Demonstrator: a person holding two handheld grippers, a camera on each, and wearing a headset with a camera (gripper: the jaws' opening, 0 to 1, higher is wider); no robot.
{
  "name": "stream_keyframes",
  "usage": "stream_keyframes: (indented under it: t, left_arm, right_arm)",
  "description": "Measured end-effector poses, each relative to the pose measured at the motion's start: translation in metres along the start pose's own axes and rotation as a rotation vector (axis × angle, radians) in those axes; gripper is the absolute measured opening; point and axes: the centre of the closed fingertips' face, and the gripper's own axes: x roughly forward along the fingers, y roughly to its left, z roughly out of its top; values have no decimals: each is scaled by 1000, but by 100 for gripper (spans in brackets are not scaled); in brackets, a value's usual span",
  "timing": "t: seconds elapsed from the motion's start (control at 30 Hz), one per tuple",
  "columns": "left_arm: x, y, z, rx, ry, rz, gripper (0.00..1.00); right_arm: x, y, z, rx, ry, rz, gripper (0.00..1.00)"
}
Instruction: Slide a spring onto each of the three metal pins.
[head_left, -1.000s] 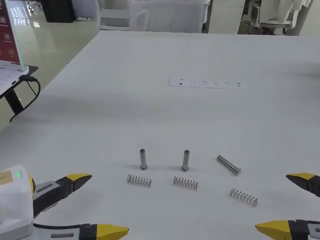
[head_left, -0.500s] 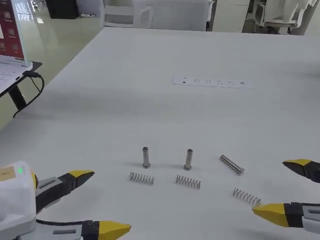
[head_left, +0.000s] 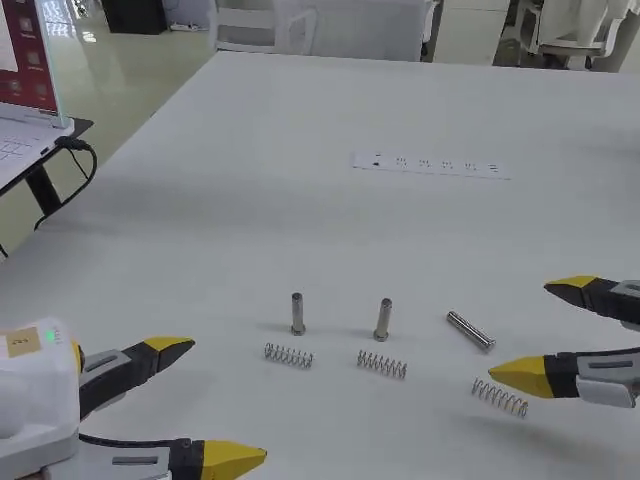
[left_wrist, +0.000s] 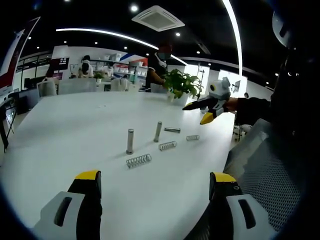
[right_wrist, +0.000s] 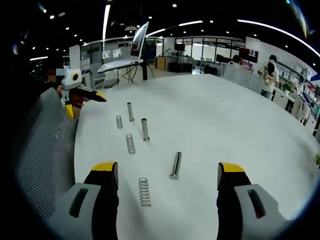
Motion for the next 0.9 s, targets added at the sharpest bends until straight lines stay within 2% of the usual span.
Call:
stream_keyframes:
  t: [0.3, 0.57, 0.9]
  left_arm:
    - [0, 1, -1, 0, 2, 1, 86]
    - [0, 1, -2, -1, 5, 0, 86]
    - [1, 2, -2, -3, 3, 1, 86]
  right_arm:
    - [17, -8, 7, -35, 42, 16, 79]
    - [36, -9, 9, -54, 88, 46, 76]
    - [53, -11, -2, -33, 163, 58, 59]
